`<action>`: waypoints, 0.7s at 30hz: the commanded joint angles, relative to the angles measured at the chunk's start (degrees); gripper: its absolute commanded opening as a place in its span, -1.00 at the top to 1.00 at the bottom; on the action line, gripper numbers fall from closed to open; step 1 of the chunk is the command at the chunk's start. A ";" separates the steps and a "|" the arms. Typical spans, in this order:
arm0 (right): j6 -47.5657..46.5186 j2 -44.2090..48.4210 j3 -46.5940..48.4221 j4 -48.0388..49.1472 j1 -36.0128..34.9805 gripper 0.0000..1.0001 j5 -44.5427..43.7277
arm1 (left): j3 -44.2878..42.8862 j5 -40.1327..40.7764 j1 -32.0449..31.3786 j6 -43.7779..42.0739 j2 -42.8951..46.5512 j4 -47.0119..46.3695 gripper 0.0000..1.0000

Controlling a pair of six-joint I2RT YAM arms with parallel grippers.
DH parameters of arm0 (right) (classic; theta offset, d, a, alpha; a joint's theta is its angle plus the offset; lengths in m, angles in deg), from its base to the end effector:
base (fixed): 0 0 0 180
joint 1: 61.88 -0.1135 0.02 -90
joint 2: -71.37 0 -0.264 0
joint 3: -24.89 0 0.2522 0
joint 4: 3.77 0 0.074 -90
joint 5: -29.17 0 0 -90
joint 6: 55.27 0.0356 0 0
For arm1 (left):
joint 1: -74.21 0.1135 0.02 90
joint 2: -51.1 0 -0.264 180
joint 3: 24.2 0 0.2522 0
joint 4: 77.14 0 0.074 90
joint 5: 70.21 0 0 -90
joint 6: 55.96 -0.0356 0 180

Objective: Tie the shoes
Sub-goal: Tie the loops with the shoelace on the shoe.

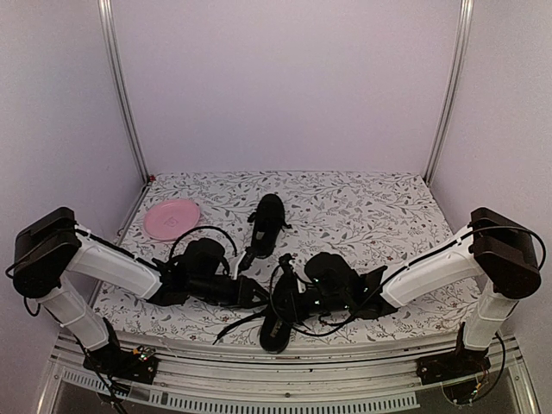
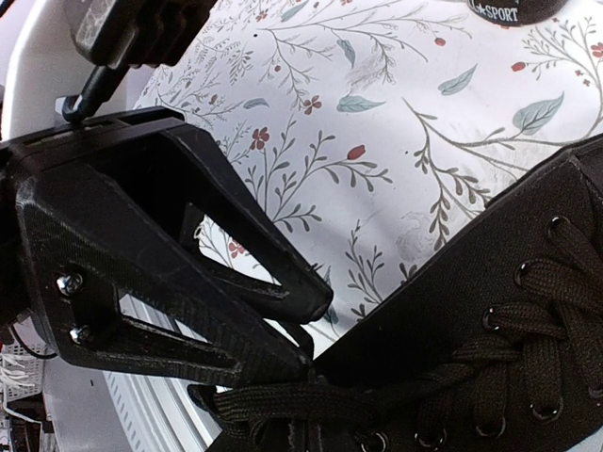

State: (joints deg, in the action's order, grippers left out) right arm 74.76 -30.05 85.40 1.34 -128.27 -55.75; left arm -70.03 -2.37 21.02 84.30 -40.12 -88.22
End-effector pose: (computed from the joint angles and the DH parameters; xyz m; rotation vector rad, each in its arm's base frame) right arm 0.1379 0.3235 0.1431 -0.6085 2.3561 1.0616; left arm 0.1637 -0.2411 0.1376 0.3214 2.4848 -1.3358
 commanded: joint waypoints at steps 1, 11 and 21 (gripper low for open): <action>0.26 0.58 -0.86 -1.21 0.20 0.96 -2.29 | 0.37 -1.02 0.27 0.55 -0.12 -3.18 0.42; 0.22 0.62 -0.90 -1.23 0.14 0.96 -2.18 | 0.91 0.06 0.28 2.41 -0.43 -3.29 0.45; 0.20 0.48 -0.78 -1.21 0.17 0.96 -2.10 | 1.41 -0.70 0.23 3.20 -0.83 -5.36 0.44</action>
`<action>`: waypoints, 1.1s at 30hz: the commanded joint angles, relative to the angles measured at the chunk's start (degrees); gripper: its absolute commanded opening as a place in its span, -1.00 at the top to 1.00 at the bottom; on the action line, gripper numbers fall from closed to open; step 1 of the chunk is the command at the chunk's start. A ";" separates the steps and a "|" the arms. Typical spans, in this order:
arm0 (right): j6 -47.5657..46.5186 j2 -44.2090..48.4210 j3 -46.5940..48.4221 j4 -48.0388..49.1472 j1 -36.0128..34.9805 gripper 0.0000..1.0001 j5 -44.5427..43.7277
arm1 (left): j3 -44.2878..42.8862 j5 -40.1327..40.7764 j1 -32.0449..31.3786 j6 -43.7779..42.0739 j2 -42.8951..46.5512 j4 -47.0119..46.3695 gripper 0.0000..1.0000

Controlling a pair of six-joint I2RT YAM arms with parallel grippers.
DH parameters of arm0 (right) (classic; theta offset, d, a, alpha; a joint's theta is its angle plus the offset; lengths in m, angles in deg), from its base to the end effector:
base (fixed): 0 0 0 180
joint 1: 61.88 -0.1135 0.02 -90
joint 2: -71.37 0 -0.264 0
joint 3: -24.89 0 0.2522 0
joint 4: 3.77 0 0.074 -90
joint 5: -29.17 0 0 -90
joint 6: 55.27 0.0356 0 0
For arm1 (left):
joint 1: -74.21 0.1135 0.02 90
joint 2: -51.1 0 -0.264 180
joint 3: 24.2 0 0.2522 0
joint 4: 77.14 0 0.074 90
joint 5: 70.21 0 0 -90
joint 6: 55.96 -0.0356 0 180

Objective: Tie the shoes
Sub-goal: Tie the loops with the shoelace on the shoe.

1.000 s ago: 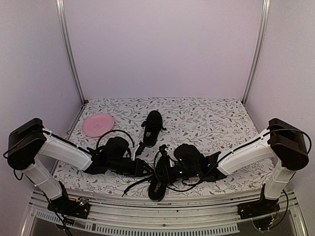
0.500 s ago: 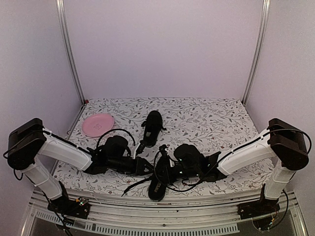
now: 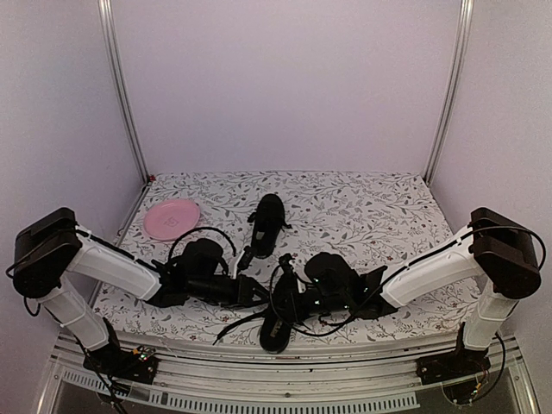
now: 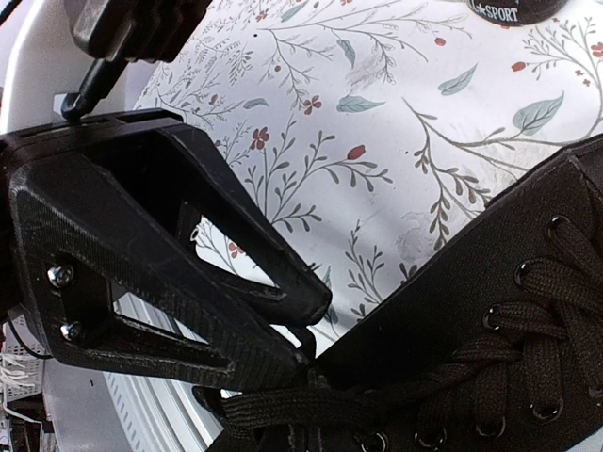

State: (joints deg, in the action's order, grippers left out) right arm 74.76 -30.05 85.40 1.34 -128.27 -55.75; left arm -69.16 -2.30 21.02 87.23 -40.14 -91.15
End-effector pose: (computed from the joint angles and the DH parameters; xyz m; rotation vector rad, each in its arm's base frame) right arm 0.1379 0.3235 0.1431 -0.6085 2.3561 1.0616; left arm 0.1633 -0.2406 0.1380 0.2658 2.4700 -1.3790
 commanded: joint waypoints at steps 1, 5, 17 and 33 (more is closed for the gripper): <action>0.07 0.45 -0.81 -1.25 0.17 0.96 -2.09 | 0.60 -1.14 0.21 0.27 -0.98 -2.71 0.44; 0.10 0.38 -0.72 -1.21 0.12 0.96 -2.09 | 0.55 -2.95 -0.11 0.34 -2.23 -3.81 0.44; -0.02 0.27 -0.61 -1.30 0.06 0.96 -2.09 | 0.02 -5.52 -0.60 1.08 -4.52 -7.87 0.43; -0.11 0.20 -0.53 -1.33 0.12 0.96 -2.05 | 0.93 -8.72 -1.55 2.81 -6.70 -12.89 0.42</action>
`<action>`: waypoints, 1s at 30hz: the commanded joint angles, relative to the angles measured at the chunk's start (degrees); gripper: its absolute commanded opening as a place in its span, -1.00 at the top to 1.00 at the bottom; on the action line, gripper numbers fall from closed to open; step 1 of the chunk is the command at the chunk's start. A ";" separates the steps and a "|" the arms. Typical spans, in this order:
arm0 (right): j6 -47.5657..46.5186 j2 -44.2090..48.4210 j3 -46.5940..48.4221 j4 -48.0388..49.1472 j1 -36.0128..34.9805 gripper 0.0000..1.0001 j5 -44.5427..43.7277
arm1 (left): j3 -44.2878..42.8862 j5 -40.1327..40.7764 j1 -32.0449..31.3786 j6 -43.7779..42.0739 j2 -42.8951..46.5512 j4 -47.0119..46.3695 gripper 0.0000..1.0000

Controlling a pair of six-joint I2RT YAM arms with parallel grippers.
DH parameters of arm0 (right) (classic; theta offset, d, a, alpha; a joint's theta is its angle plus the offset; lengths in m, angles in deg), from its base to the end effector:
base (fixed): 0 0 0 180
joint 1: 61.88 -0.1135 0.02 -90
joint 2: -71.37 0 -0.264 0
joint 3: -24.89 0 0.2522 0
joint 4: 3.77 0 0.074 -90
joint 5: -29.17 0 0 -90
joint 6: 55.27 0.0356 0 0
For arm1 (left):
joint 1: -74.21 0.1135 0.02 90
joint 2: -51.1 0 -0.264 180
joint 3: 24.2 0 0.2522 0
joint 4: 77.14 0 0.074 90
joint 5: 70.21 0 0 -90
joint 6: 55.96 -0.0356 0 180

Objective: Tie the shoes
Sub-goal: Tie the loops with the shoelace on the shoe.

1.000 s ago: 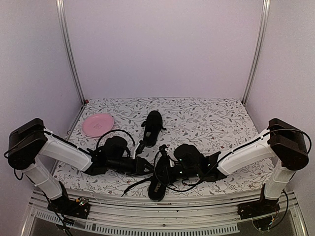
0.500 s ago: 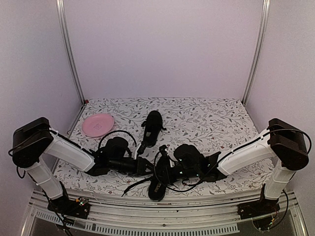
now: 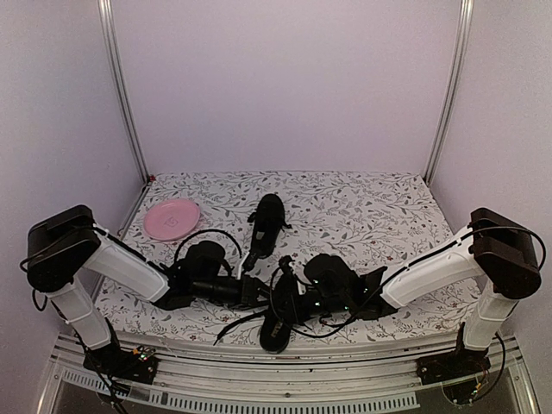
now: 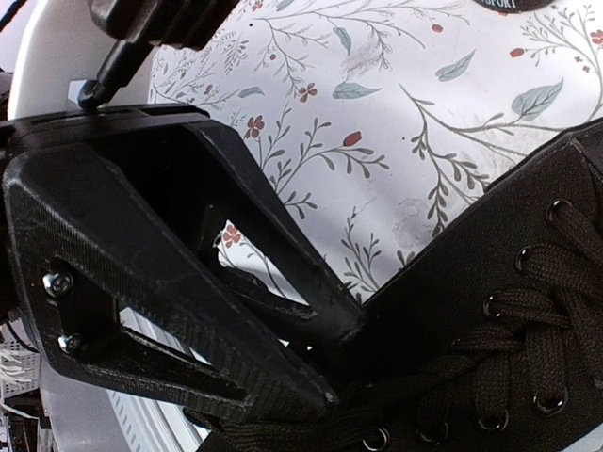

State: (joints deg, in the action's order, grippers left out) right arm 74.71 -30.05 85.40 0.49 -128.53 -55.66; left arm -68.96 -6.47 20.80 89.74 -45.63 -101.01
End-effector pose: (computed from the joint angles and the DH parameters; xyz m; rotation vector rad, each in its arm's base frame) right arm 0.1360 0.3232 0.1418 -0.6188 2.3698 1.0526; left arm 0.1660 -0.2501 0.1271 0.2906 2.4306 -1.5123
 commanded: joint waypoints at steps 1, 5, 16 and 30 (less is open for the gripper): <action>-0.08 0.25 -0.57 -0.46 0.43 0.96 -2.18 | 0.84 -4.70 -1.41 0.52 -1.44 -3.37 0.47; -0.01 0.60 -0.77 -0.44 0.40 0.96 -2.43 | 1.85 -5.11 -1.61 1.43 -1.93 -4.65 0.73; 0.21 1.25 -1.14 -0.45 0.41 0.96 -3.01 | 4.71 -3.90 -1.83 3.61 -2.10 -5.10 1.00; -1.19 8.24 -4.43 -0.58 0.38 0.71 -5.62 | 4.64 0.07 -0.76 4.06 1.49 -3.21 1.00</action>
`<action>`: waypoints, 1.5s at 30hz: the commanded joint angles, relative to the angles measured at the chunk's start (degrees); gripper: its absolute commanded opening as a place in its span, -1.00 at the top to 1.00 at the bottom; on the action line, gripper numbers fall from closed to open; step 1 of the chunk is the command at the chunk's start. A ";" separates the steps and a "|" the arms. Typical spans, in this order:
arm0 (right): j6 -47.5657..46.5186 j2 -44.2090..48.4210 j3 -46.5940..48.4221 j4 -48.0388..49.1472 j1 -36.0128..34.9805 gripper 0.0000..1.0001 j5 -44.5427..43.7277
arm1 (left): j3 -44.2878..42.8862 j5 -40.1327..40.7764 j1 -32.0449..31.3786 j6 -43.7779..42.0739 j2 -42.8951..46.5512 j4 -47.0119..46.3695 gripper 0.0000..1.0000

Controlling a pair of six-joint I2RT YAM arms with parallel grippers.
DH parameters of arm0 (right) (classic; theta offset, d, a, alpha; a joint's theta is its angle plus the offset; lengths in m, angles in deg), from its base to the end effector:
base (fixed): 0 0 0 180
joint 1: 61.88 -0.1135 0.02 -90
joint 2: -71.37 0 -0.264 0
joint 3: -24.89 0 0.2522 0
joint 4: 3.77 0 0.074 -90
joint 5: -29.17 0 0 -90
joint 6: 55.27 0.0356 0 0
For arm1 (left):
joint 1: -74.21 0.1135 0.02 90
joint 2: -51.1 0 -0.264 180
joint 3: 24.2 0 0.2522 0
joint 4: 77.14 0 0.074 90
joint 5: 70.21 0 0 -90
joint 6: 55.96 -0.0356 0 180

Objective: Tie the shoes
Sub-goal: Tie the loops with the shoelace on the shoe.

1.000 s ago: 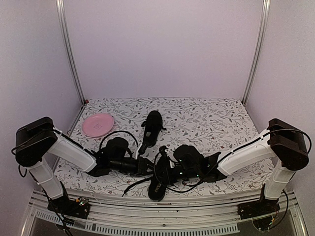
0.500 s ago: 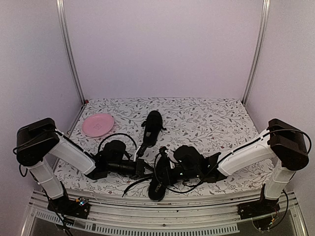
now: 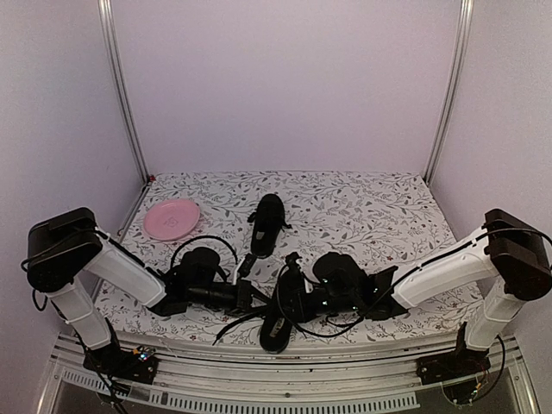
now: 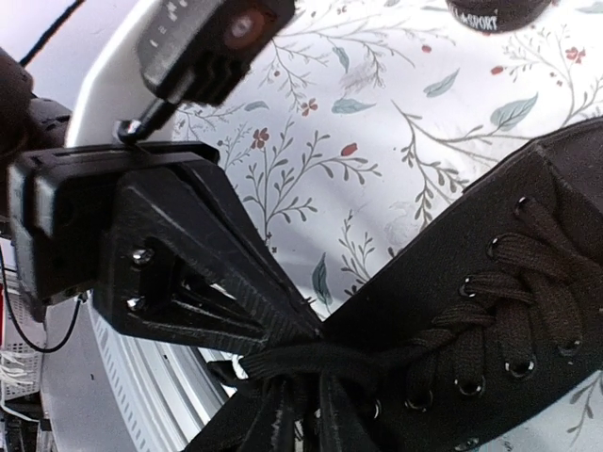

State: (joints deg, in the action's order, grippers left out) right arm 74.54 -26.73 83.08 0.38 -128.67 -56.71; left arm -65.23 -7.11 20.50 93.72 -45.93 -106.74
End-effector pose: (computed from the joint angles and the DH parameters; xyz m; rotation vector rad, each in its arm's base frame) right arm 0.1315 0.3130 0.1491 -0.6094 2.3487 1.0484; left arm 0.1575 -0.2417 0.1194 0.2324 2.4361 -1.5722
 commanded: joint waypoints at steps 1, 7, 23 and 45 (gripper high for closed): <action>-1.47 5.99 -2.64 -0.50 0.50 0.65 -4.90 | 0.83 0.84 -0.39 0.05 2.12 2.63 1.00; -4.14 10.29 -4.32 -0.64 0.49 0.34 -5.46 | 0.55 0.54 -0.30 0.03 2.33 2.52 1.00; -6.18 6.96 -4.86 -0.51 -0.30 0.21 -3.75 | -0.02 -2.57 -0.25 -2.13 2.30 1.78 1.00; -6.49 3.62 -2.94 1.69 -1.25 0.95 -2.01 | -2.59 -3.10 1.07 -7.91 1.25 4.82 0.63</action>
State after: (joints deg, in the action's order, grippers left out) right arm 68.35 -22.49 79.19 0.60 -129.61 -58.72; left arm -66.43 -10.21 20.83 88.89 -44.62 -104.09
